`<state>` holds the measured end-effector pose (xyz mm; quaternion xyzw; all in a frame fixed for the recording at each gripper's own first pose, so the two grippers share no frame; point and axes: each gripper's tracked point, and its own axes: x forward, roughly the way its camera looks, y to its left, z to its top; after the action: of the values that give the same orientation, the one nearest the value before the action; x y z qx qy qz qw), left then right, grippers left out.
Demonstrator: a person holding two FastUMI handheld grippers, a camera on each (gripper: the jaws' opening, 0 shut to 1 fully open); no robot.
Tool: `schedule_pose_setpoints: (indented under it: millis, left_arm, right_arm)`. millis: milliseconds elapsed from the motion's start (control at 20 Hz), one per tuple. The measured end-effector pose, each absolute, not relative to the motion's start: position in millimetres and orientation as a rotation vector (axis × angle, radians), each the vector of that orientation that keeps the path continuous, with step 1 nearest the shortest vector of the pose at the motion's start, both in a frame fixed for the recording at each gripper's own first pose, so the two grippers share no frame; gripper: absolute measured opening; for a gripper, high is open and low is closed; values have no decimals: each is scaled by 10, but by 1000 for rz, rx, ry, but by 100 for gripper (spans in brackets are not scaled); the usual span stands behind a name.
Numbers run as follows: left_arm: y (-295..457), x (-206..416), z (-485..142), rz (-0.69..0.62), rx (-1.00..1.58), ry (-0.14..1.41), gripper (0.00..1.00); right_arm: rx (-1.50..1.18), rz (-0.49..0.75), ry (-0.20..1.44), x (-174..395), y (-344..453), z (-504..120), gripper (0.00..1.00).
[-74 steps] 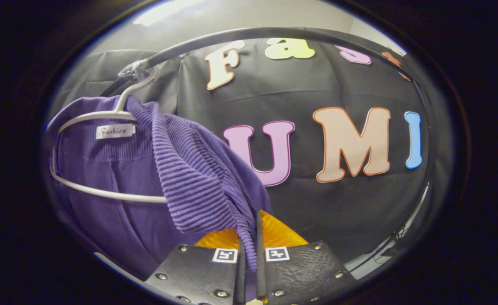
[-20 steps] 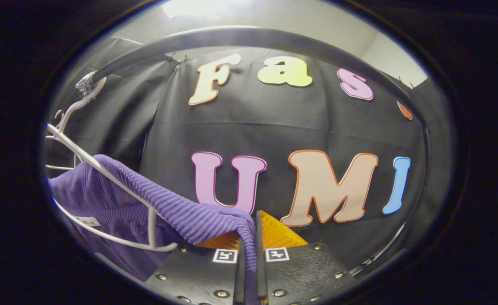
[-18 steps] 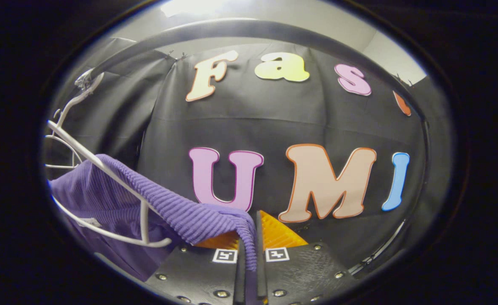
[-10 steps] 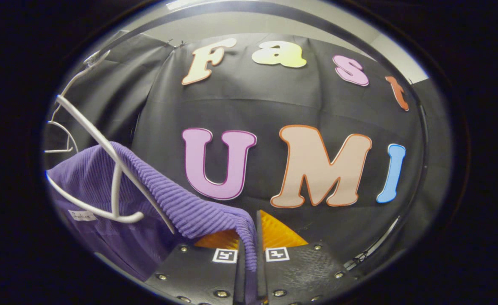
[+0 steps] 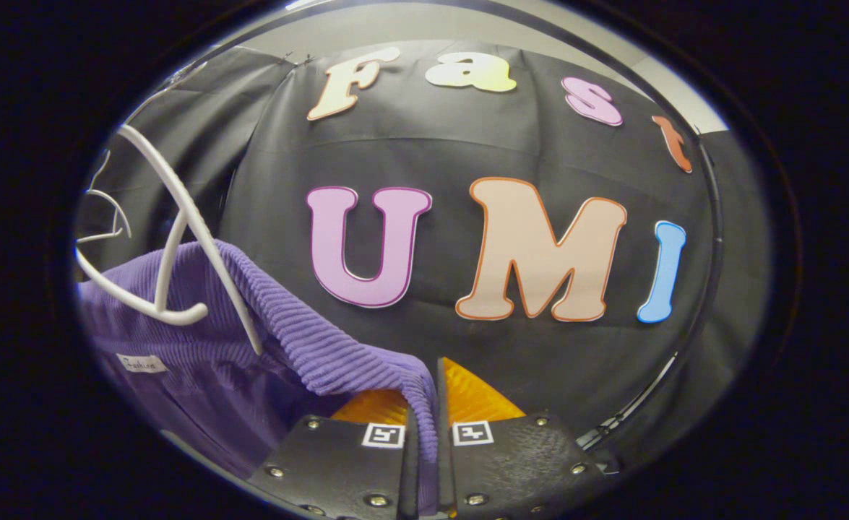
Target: Grasp the clothes on the hanger with both hands and then place them into the laundry hamper below.
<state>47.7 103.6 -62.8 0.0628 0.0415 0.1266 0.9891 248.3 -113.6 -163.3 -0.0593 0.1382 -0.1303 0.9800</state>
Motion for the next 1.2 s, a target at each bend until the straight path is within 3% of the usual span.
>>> schedule_pose_setpoints:
  millis: [500, 800, 1200]
  left_arm:
    - [1044, 424, -796, 250, 129, 123, 0]
    - [925, 450, -856, 225, 136, 140, 0]
    - [469, 642, -924, 106, 130, 140, 0]
  right_arm:
    - [-114, -247, 353, 2257, -1077, -2069, 10]
    - [-110, -150, 385, 2070, -668, -2254, 10]
    - [-73, 10, 366, 1898, -63, -2055, 10]
